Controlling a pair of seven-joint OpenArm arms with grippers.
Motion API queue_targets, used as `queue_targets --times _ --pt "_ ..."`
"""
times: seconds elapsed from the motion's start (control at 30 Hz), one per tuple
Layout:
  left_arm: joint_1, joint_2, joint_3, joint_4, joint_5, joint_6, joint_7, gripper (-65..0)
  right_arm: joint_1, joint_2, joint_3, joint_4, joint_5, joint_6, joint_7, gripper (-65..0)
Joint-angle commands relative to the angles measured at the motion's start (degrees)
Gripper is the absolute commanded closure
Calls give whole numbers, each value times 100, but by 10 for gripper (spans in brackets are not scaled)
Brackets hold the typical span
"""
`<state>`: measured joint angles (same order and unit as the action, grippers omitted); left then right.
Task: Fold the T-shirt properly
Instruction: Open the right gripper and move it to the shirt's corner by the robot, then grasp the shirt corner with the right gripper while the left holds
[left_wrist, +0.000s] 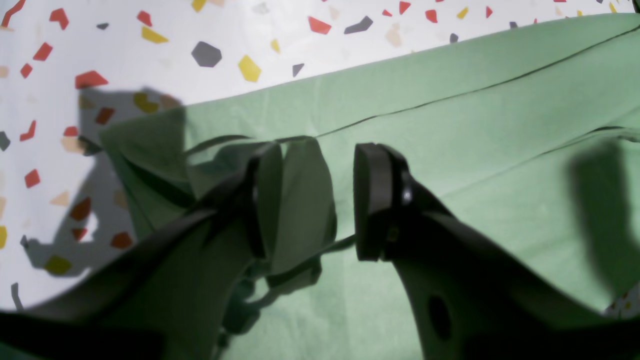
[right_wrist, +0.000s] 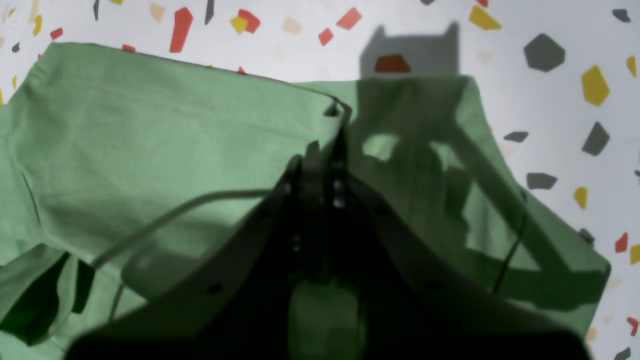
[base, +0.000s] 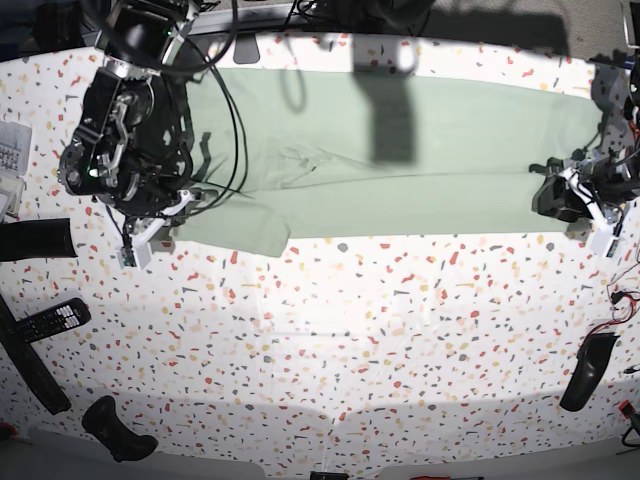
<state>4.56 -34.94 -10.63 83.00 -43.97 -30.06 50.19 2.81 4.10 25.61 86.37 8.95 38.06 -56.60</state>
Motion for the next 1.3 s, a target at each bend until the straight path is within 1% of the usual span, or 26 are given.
queue_targets --times 0.0,0.1,0.13,0.27,0.4,0.53,0.67,0.77,0.87,1.0,1.13,1.27 --pt "-90 -114 -68 98 -92 -15 -74 -218 96 33 -13 118 42 98 111 0" --pt "-90 -114 -68 98 -92 -15 -74 -218 94 33 -13 120 39 125 153 0" --pt "-90 -114 -68 98 -94 -15 -74 -218 94 33 -13 133 42 194 199 0" --pt "-90 -114 -68 98 -94 -15 -76 -218 15 35 -175 393 44 194 262 0" --pt "-90 -114 -68 98 -92 -15 -76 -218 -275 33 -669 962 42 194 243 0" --pt "-90 -114 -68 98 -92 -15 -79 -218 -765 35 -1211 1488 -13 194 216 0" --pt "-90 -114 -68 98 -92 -15 -81 -218 -1397 76 -1637 1908 -286 194 273 0" --pt "-90 -114 -68 98 -92 -15 -85 -218 -1956 284 -1917 2227 -304 194 308 0" --pt "-90 -114 -68 98 -92 -15 -87 -217 -2485 612 -2094 2568 -328 194 341 0" --pt "-90 -114 -68 98 -94 -15 -101 -217 -3032 1073 -2111 2909 -741 194 487 0" --pt "-90 -114 -68 98 -92 -15 -101 -217 -3333 1550 -2111 2975 -793 194 503 0" --pt "-90 -114 -68 98 -90 -15 -101 -217 -3432 1816 -2111 2975 -793 194 501 0"
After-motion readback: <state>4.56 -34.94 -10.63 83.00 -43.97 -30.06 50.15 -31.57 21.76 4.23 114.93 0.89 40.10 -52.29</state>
